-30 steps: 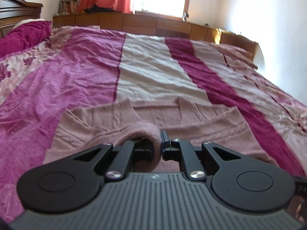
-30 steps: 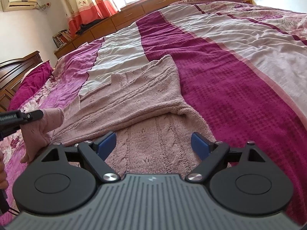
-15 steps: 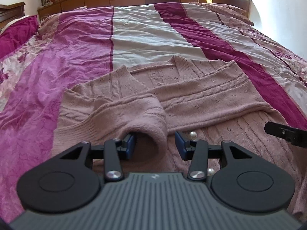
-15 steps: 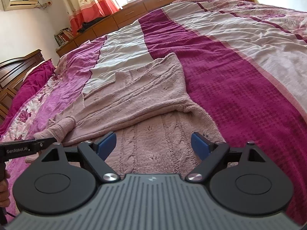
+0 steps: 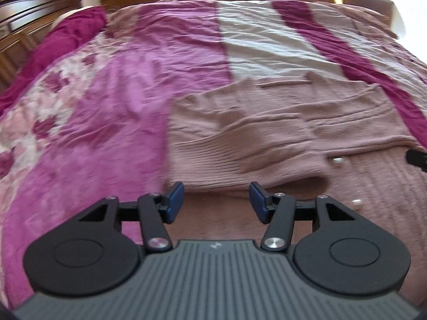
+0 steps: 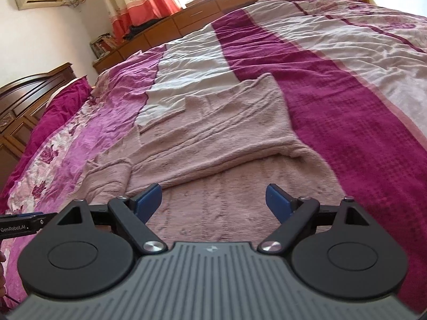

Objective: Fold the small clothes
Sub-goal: 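Lower the sleeve onto the cardigan front and open the left gripper, then grasp the end of the folded sleeve with the right gripper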

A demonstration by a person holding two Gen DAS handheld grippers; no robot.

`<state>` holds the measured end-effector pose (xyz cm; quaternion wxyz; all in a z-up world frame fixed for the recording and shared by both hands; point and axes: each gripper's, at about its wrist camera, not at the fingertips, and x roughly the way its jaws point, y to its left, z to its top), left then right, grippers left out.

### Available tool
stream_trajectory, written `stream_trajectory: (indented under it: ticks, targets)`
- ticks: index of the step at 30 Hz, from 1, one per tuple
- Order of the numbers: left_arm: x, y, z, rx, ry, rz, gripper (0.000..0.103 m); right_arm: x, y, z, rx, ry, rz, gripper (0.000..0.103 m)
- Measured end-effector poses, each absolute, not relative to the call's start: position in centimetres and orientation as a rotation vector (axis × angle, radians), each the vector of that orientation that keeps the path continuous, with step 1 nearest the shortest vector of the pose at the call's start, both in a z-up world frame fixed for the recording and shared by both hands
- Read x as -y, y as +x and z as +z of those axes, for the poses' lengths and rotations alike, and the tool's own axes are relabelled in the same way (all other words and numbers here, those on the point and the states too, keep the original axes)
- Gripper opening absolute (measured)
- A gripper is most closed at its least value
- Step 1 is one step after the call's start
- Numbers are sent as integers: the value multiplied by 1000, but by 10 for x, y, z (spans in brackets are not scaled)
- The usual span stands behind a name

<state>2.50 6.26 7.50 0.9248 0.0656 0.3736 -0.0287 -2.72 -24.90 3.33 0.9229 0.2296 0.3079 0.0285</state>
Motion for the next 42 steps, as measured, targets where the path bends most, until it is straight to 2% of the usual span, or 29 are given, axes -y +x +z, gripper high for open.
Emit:
stream_trajectory:
  ticks: [10, 22, 25, 26, 27, 28, 29, 30, 39, 42]
  targets:
    - [-121, 34, 60, -803, 47, 54, 55, 195, 21, 52, -690, 422, 225, 90]
    - [-127, 48, 31, -784, -34, 25, 55, 133, 99, 40, -836, 385, 329, 87]
    - [-128, 53, 26, -764, -53, 25, 55, 126, 114, 33, -867, 381, 329, 70]
    - [-128, 54, 24, -763, -56, 29, 55, 125, 118, 32, -876, 384, 332, 61]
    - [-128, 55, 22, -760, -59, 35, 55, 124, 121, 31, -881, 389, 335, 43]
    - [-129, 56, 20, -755, -63, 42, 55, 122, 124, 30, -884, 392, 335, 33]
    - [-129, 56, 19, -751, -70, 49, 55, 121, 127, 31, -886, 384, 325, 18]
    - [-129, 56, 17, -746, -76, 53, 55, 119, 129, 34, -881, 371, 326, 10]
    - [-122, 56, 11, -710, -64, 92, 56, 98, 122, 117, -578, 97, 370, 8]
    - [-119, 56, 9, -706, -48, 99, 57, 100, 123, 128, -522, 48, 341, 8]
